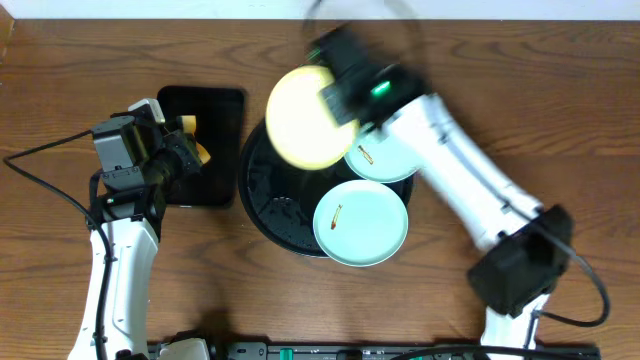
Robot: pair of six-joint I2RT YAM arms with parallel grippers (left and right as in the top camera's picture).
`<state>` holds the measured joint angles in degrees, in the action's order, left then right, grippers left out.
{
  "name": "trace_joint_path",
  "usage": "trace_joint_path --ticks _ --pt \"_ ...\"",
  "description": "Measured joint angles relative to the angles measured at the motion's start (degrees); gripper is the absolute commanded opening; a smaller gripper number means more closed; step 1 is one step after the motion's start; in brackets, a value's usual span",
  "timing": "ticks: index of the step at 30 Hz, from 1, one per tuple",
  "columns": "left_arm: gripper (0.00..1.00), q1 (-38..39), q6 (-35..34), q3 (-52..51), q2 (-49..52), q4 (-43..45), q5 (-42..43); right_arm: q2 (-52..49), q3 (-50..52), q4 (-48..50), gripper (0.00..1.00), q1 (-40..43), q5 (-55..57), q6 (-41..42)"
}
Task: Clean dirty plates on tray and stack at the side
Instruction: 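Carry the yellow plate right with the right gripper and set it down, then reach the right gripper to the near pale green plate's rim and grip it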
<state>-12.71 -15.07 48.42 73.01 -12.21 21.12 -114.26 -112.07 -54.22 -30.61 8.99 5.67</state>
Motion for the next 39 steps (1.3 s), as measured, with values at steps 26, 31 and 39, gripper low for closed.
trace_joint_path --ticks 26,31,39 --pt "0.07 0.0 0.0 0.0 0.0 0.0 0.0 1.0 15.9 4.3 0.01 52.6 -19.9 -12.9" --pt "0.07 0.0 0.0 0.0 0.0 0.0 0.0 1.0 24.2 12.3 0.01 52.4 -20.9 -14.0" --pt "0.07 0.0 0.5 0.0 0.0 0.0 0.0 1.0 33.2 24.2 0.10 50.2 -21.8 -14.3"
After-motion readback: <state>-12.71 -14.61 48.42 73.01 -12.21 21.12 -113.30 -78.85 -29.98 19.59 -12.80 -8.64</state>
